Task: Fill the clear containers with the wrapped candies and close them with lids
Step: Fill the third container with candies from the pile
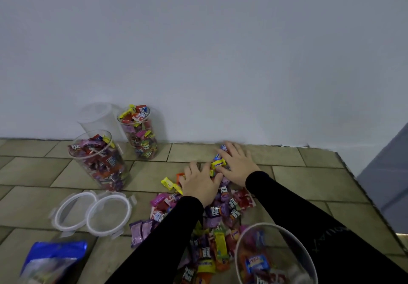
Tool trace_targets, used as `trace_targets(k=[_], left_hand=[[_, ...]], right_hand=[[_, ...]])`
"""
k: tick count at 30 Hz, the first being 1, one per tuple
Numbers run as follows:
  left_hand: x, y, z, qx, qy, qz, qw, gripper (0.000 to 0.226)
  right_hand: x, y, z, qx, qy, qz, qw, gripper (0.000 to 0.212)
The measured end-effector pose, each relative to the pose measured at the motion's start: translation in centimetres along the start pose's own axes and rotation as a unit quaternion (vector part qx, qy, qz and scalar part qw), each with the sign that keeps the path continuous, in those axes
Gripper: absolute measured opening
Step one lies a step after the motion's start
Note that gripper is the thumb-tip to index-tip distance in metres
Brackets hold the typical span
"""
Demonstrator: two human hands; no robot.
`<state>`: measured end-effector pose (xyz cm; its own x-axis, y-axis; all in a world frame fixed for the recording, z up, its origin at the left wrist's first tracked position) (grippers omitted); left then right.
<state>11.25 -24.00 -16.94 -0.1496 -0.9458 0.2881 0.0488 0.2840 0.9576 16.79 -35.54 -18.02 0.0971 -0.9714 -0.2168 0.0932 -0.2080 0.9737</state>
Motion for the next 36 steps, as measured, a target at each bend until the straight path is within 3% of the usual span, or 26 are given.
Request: trace_targets(k=[3,7,11,14,18,24,32,36], left_hand=[[0.1,-0.1,-0.3,-0.005,-0.015,-0.018,1.000,0.054],[0.5,-0.3,-0.6,-0.004,-0.034,-0.012,0.999,0.048],[0.6,-0.2,-0.8,-0.014,-0.047,0.019,0.999,0.043],[0.9,-0.3,-1.0,-0.032,-0.055,0.061,0.996,0.038],[0.6,-0.1,-0.7,-0.042,-0.037,0.079,0.995,0.031],[0.5,-0.2,-0.6,-0.090,-0.043,0.106,0.989,0.031],[1.8,4.8,0.8,0.025,-0.038,0.209,0.977,0.022],[2.4,6.4,1.8,0.069,-0.032,0.266,0.961,0.029]], right_hand=[[0.1,-0.3,-0.4,0.014,-0.008,0.003,1.000,0.056],[-0.2,1.1,0.3,0.092,-0.010,-0.017,0.996,0.071],[-0.7,1.8,1.1,0.100,-0.002,-0.062,0.993,0.035],[-1.0,2.1,1.9,0.110,-0.003,-0.064,0.992,0.030],[-1.0,1.9,2.5,0.110,-0.006,-0.064,0.992,0.038],[0.4,1.9,3.1,0.054,-0.076,-0.163,0.982,0.044],[1.5,5.6,5.2,0.099,-0.129,-0.152,0.975,0.051],[1.7,8.2,6.1,0.135,-0.120,-0.220,0.959,0.051]])
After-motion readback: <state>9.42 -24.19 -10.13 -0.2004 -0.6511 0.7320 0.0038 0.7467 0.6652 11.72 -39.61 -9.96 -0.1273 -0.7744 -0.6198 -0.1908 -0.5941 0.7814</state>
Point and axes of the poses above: each hand's wrist, its own z-axis away from the middle knuckle, its own y-axis out of the back of the hand, x = y × z, the point moved 10 cm from there along -z, towards the middle knuckle, and after that the axes turned 12 degrees about -y, right-handed, at the moved point
